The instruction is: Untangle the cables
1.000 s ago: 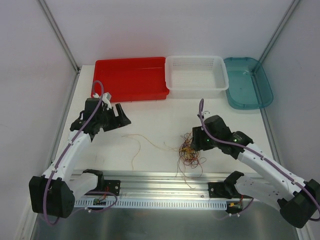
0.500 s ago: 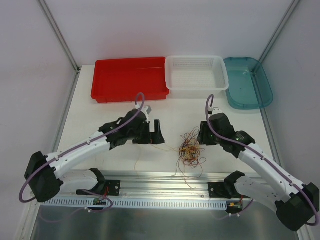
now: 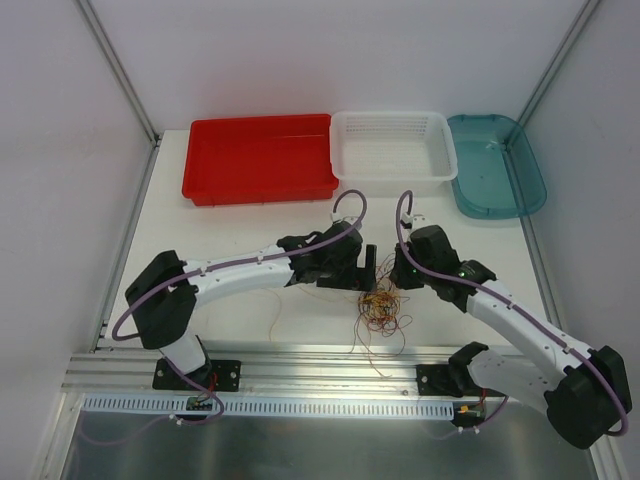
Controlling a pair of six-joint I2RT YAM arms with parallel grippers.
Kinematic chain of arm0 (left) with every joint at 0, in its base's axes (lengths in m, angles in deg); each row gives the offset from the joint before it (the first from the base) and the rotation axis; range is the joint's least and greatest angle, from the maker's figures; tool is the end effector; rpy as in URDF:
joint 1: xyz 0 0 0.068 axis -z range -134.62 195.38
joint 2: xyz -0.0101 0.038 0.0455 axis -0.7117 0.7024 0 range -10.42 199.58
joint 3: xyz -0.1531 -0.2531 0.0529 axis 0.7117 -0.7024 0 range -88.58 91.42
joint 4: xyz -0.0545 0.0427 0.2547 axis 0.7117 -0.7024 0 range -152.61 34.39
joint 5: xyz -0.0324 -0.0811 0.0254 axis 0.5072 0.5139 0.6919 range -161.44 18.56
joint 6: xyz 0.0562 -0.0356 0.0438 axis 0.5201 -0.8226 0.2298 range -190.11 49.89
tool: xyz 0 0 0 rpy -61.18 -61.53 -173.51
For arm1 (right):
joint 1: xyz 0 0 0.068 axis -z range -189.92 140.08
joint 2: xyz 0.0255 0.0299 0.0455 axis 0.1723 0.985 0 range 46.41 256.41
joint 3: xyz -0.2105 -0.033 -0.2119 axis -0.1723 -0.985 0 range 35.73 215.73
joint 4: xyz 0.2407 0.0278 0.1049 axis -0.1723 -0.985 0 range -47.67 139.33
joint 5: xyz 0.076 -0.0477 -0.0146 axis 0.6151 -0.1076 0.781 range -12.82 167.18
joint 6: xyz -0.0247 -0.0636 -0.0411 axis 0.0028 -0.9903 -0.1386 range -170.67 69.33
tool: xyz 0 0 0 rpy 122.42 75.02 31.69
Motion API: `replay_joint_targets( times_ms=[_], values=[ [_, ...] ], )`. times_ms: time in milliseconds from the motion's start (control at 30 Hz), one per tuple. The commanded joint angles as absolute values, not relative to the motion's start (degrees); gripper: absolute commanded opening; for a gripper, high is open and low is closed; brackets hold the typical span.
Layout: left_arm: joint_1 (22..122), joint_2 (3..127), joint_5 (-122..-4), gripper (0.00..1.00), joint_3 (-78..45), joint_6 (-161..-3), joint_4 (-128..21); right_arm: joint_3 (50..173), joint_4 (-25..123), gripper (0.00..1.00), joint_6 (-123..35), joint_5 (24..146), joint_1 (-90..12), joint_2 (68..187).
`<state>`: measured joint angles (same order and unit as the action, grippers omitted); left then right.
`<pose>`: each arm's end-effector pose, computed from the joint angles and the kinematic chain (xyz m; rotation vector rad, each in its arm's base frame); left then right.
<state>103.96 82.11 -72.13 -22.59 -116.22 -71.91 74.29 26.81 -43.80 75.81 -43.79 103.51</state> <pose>0.2018 -0.3288 0.2518 0.2646 2.4829 -0.8538 0.1857 0.1227 0.2436 -0.5272 2.2498 0.3403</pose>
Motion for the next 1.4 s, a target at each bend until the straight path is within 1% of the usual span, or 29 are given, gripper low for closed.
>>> replay_joint_targets(
  times_ms=[0,33,100,367,400,500,533,600,633,667,733,767,1000,1200,1367],
  values=[
    [105.2,84.5,-73.1,0.93,-20.1,-118.4,-70.6,74.3,30.0,0.14,-45.1,76.6,-43.1,104.9],
    [105.4,85.0,-72.8,0.93,-19.9,-118.8,-70.5,74.3,30.1,0.07,-45.1,76.6,-43.2,104.9],
    [106.2,86.3,-72.4,0.93,-19.5,-119.1,-70.0,74.2,29.8,0.01,-45.0,76.6,-43.2,104.2],
    [107.5,92.0,-71.8,0.93,-15.7,-119.9,-69.5,75.3,27.5,0.01,-44.4,76.6,-43.1,101.4],
    [107.6,92.9,-72.0,0.91,-15.5,-120.2,-69.5,75.4,27.4,0.01,-44.3,78.6,-43.2,101.2],
    [107.5,94.9,-73.4,0.79,-15.3,-120.7,-69.3,76.0,26.5,0.01,-43.9,78.8,-43.1,100.2],
    [107.5,95.2,-73.6,0.68,-15.5,-121.1,-69.3,76.3,25.8,0.01,-43.9,78.8,-43.1,99.4],
    [107.5,96.0,-74.3,0.56,-16.1,-121.4,-69.4,76.9,24.8,0.01,-44.0,78.2,-43.1,98.5],
    [107.6,96.2,-74.9,0.48,-16.8,-121.8,-69.4,77.4,23.7,0.01,-44.0,78.0,-43.1,98.0],
    [107.6,96.1,-75.4,0.32,-17.2,-122.0,-69.4,78.3,23.0,0.01,-44.3,77.8,-43.1,97.0],
    [107.3,95.8,-77.3,0.15,-18.8,-122.3,-69.4,79.5,21.0,0.01,-44.5,77.5,-43.0,96.1],
    [107.1,95.5,-77.9,0.0,-19.3,-122.2,-69.4,80.1,20.2,0.01,-44.8,77.5,-42.8,95.1],
    [101.5,89.0,-80.1,0.0,-26.8,-120.8,-69.8,89.1,11.2,0.01,-47.8,71.9,-40.5,91.4],
    [91.9,79.4,-81.6,0.0,-37.4,-117.8,-71.3,96.9,5.1,0.01,-50.4,66.0,-36.3,89.7],
    [83.5,72.9,-83.6,0.0,-40.7,-113.4,-75.3,105.8,3.2,0.01,-53.0,62.9,-33.9,90.0]
  ],
)
